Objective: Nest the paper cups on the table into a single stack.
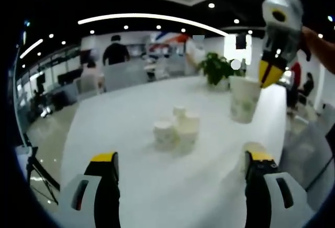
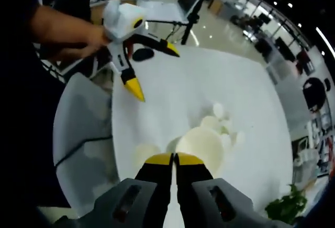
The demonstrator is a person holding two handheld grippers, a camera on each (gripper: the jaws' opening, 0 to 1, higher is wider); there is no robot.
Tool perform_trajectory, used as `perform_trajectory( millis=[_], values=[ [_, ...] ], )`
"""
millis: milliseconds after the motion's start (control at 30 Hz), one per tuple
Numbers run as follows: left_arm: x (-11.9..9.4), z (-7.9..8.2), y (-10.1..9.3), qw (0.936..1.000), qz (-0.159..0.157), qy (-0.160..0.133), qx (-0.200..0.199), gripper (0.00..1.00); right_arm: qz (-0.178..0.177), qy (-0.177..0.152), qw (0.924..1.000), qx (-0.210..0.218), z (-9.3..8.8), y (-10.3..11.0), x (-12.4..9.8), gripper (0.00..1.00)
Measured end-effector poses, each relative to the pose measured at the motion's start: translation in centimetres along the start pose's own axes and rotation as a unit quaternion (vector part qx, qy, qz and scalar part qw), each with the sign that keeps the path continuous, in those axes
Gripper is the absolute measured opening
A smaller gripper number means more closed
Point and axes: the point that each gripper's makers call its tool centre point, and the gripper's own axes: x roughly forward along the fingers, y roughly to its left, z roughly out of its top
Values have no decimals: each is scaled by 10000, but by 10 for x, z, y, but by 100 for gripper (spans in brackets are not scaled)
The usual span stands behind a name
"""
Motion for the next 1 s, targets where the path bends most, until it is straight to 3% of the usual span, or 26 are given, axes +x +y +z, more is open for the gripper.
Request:
perform_trajectory(
  millis=[533, 1000],
  values=[
    [3, 11, -4, 9999, 28, -135, 101, 99, 43, 61, 9999, -94, -13, 12, -1, 0],
    [1, -1, -4, 9999, -87, 67, 50, 99, 4, 42, 9995, -319, -6, 27, -16, 0]
  ],
)
